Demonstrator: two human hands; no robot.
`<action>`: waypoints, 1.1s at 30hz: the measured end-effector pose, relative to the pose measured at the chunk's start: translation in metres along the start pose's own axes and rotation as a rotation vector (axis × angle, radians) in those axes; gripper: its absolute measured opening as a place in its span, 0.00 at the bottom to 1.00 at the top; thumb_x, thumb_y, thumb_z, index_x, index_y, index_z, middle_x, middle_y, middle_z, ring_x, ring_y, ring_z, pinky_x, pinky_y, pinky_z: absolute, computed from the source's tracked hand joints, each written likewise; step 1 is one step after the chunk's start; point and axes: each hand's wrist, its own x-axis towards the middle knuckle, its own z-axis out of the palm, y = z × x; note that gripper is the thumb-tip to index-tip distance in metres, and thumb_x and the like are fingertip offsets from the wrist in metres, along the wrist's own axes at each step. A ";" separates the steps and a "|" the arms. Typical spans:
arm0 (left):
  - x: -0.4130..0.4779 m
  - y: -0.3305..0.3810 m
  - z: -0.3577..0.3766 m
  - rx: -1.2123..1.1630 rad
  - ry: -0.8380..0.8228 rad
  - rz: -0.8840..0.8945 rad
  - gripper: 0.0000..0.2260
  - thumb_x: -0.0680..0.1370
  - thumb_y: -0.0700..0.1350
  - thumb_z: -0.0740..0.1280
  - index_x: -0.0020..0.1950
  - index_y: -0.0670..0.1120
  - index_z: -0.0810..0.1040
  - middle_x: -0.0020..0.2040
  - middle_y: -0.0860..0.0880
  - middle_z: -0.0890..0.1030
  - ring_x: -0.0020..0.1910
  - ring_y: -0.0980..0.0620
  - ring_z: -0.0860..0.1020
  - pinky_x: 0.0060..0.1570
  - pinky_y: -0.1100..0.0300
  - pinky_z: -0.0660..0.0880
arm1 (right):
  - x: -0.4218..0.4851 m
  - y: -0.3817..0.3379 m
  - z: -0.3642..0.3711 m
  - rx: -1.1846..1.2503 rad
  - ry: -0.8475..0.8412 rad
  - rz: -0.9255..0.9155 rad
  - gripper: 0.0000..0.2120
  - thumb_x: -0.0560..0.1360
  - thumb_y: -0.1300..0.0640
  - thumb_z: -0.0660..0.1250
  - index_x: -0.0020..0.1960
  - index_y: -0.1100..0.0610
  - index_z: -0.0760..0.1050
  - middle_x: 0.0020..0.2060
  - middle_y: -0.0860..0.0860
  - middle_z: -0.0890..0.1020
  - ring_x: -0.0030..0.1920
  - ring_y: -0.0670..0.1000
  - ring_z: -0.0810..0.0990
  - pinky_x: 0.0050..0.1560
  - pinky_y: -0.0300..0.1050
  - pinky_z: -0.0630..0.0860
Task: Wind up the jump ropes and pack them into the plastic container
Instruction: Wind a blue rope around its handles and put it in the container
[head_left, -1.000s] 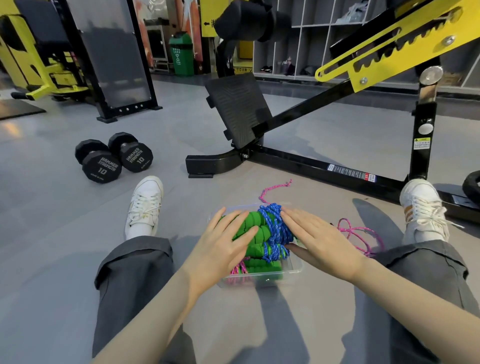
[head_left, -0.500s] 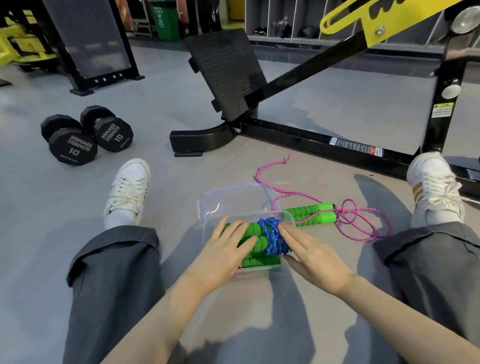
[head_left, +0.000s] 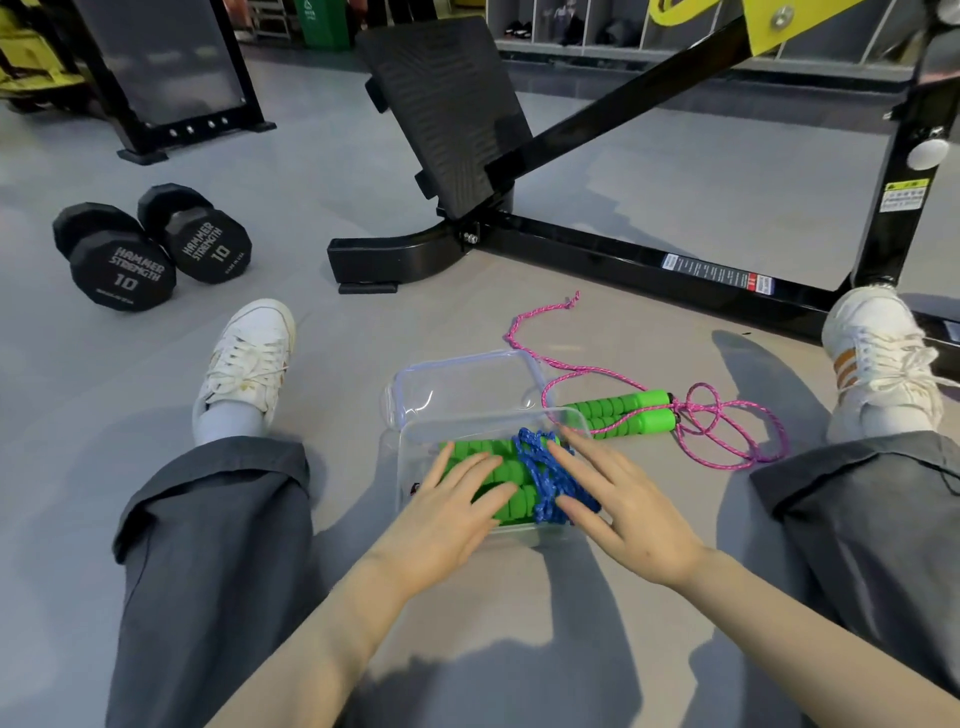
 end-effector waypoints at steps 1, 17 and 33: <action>0.002 0.004 0.002 -0.011 -0.010 0.001 0.28 0.65 0.45 0.79 0.60 0.48 0.69 0.59 0.43 0.79 0.60 0.44 0.77 0.63 0.38 0.67 | -0.001 0.002 -0.001 0.004 -0.028 0.015 0.25 0.80 0.41 0.50 0.74 0.49 0.60 0.72 0.50 0.66 0.70 0.49 0.63 0.69 0.41 0.60; 0.005 -0.007 0.013 -0.258 -0.335 -0.251 0.22 0.82 0.56 0.56 0.76 0.56 0.61 0.78 0.53 0.54 0.77 0.53 0.52 0.73 0.58 0.39 | 0.006 0.013 0.018 0.009 -0.146 0.045 0.30 0.77 0.38 0.48 0.69 0.55 0.69 0.68 0.49 0.73 0.65 0.49 0.74 0.62 0.36 0.66; -0.002 0.016 0.020 0.013 -0.529 -0.187 0.21 0.75 0.53 0.54 0.59 0.54 0.82 0.62 0.42 0.79 0.59 0.45 0.79 0.56 0.44 0.74 | -0.030 0.004 0.049 -0.344 -0.090 0.065 0.30 0.80 0.40 0.44 0.70 0.61 0.63 0.68 0.56 0.70 0.70 0.55 0.62 0.71 0.51 0.51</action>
